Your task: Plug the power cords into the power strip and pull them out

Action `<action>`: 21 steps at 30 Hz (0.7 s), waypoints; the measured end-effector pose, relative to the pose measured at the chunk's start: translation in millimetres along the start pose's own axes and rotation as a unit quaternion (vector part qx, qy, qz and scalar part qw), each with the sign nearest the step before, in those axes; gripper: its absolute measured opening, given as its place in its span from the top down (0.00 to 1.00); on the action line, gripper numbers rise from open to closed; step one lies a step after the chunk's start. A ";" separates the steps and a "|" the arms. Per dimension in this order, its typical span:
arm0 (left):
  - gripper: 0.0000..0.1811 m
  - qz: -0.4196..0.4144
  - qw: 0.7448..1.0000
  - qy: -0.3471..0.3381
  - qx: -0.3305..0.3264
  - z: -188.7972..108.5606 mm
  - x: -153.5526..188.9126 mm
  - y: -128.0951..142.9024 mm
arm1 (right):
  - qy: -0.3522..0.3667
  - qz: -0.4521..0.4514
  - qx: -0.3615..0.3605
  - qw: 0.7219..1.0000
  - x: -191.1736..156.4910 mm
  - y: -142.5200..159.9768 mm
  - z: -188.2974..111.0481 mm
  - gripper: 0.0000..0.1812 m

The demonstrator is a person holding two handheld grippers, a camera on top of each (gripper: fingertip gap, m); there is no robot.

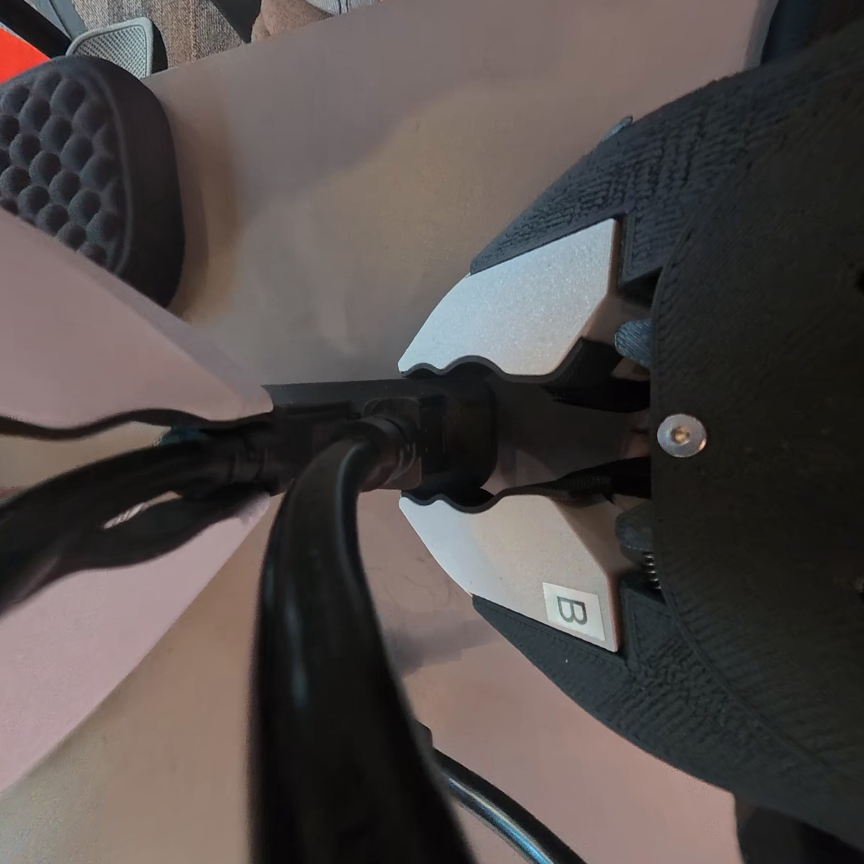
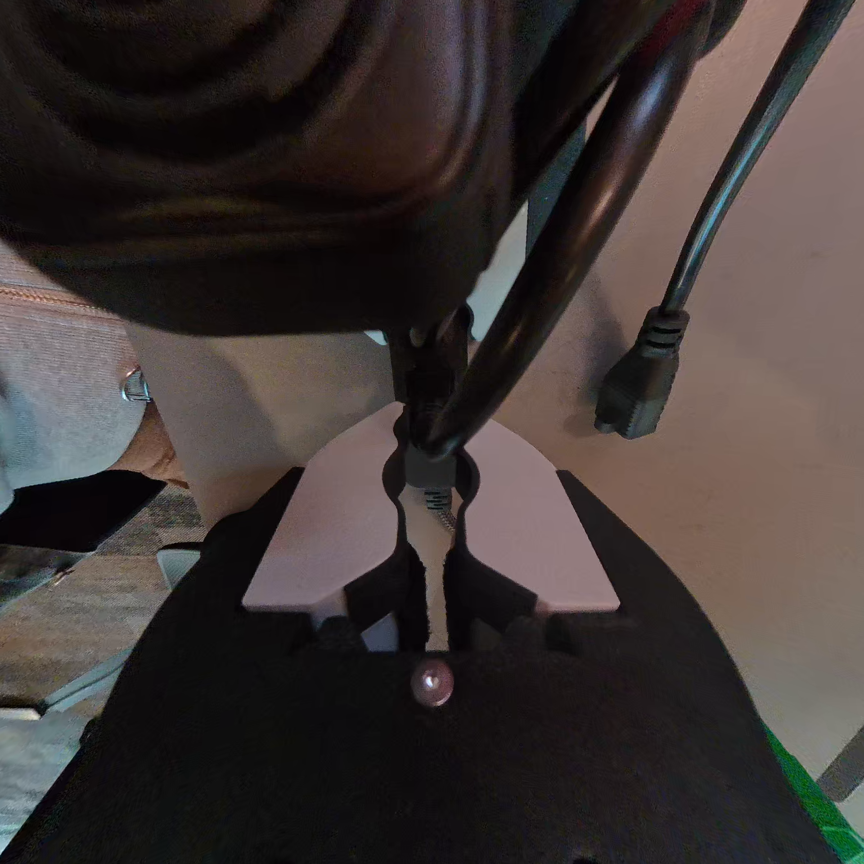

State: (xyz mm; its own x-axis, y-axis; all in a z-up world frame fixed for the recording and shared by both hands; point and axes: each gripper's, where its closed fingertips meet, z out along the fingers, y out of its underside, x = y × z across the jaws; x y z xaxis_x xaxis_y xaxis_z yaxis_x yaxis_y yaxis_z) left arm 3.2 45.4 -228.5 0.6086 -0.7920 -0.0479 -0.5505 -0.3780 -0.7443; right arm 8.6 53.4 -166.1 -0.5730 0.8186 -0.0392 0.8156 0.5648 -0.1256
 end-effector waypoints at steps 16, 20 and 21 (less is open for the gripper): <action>0.76 -0.005 1.000 0.004 -0.001 -1.3 -0.2 1.1 | 0.011 -0.010 0.012 1.000 -0.1 -8.6 1.7 0.91; 0.76 0.004 1.000 0.012 0.000 2.1 4.8 -2.0 | -0.012 0.005 0.015 1.000 -3.1 -2.7 1.3 0.91; 0.76 0.000 1.000 0.015 -0.001 2.1 4.9 -1.8 | -0.014 -0.005 0.000 1.000 -2.9 -5.3 1.9 0.91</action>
State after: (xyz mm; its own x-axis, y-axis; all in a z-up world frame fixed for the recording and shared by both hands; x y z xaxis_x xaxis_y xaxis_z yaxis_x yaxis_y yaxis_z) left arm 8.3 43.2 -228.8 0.5906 -0.8065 -0.0282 -0.5524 -0.3786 -0.7426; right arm 5.7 47.8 -167.2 -0.5831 0.8097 -0.0656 0.8098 0.5730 -0.1257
